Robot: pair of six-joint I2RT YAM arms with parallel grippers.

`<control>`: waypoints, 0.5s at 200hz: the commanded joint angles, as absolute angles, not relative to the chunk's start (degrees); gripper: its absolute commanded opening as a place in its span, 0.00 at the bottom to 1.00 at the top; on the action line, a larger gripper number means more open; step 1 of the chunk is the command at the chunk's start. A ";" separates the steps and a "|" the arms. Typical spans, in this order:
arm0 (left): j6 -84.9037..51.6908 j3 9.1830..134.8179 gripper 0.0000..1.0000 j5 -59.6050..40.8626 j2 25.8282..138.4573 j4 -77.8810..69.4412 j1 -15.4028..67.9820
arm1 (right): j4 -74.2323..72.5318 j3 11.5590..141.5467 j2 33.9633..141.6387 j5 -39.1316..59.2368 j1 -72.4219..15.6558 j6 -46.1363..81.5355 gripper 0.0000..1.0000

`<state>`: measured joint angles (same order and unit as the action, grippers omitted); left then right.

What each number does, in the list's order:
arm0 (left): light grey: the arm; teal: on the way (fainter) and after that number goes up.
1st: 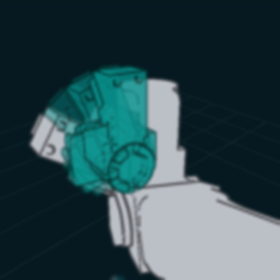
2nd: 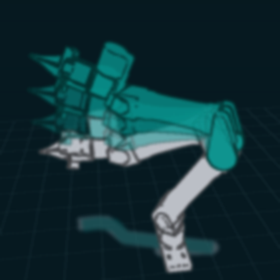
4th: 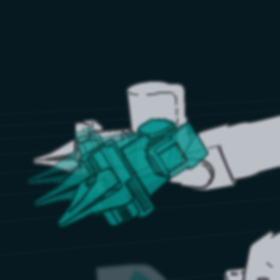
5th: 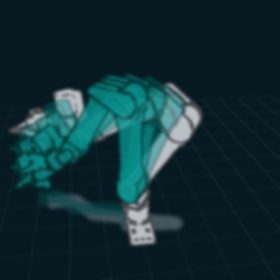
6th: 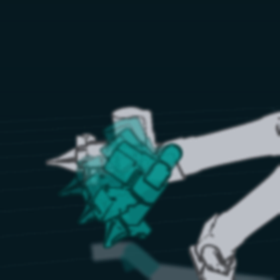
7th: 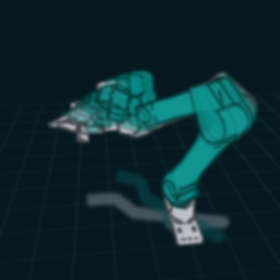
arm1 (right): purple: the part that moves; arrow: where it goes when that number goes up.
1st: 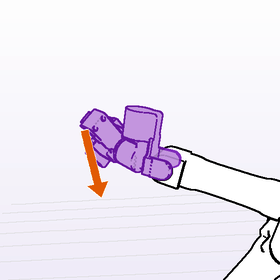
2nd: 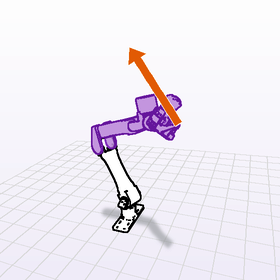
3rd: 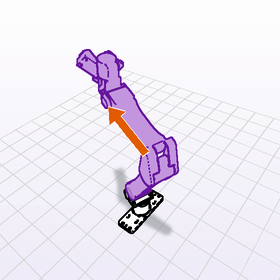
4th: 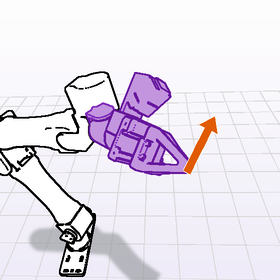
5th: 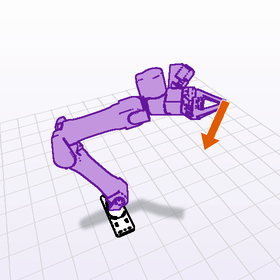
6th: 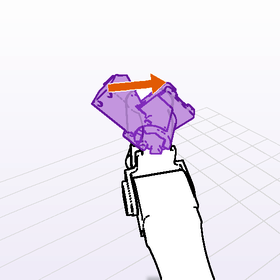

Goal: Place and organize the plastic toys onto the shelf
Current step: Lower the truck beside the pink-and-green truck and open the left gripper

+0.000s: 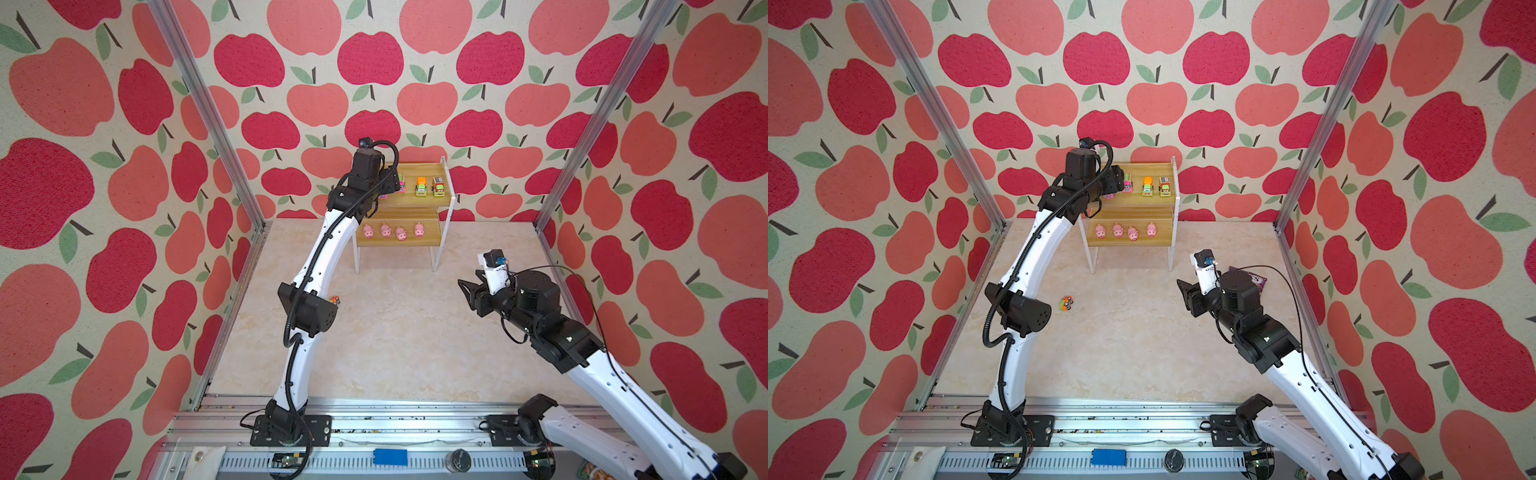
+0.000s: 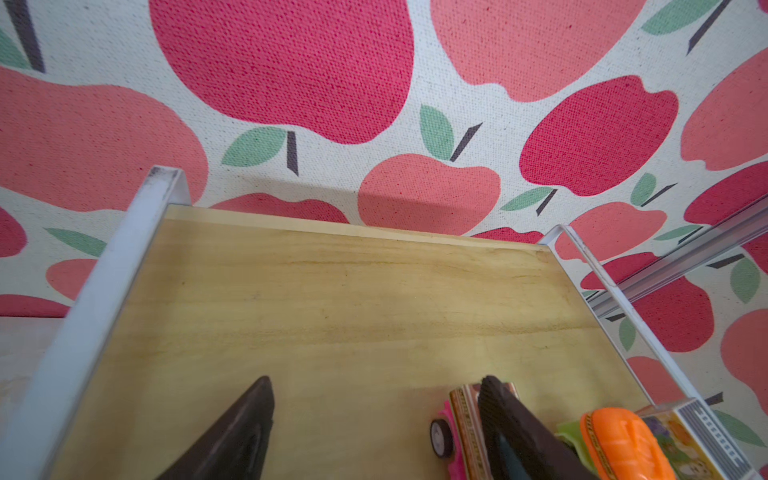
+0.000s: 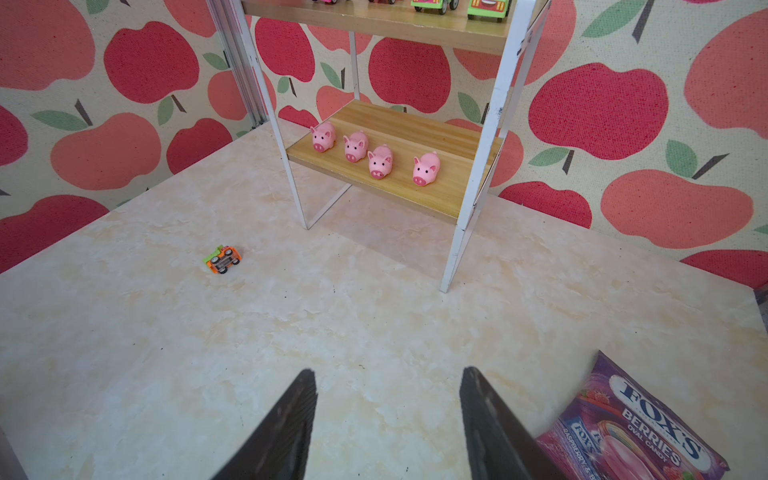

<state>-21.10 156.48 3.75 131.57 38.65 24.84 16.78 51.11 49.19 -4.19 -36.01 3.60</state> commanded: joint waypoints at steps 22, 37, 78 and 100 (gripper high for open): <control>-18.11 156.53 0.88 -2.58 125.31 36.21 23.39 | 14.68 52.79 51.10 -4.69 -36.47 1.96 0.59; -17.97 156.63 0.90 -4.19 124.35 36.30 22.88 | 14.37 53.09 51.72 -4.65 -36.48 1.51 0.60; -16.26 156.62 0.92 -4.98 120.21 38.67 22.03 | 12.96 53.86 53.70 -2.50 -36.52 0.79 0.63; -15.64 154.63 0.92 -4.08 116.57 44.55 19.93 | 10.41 53.23 56.01 -1.66 -38.13 0.15 0.66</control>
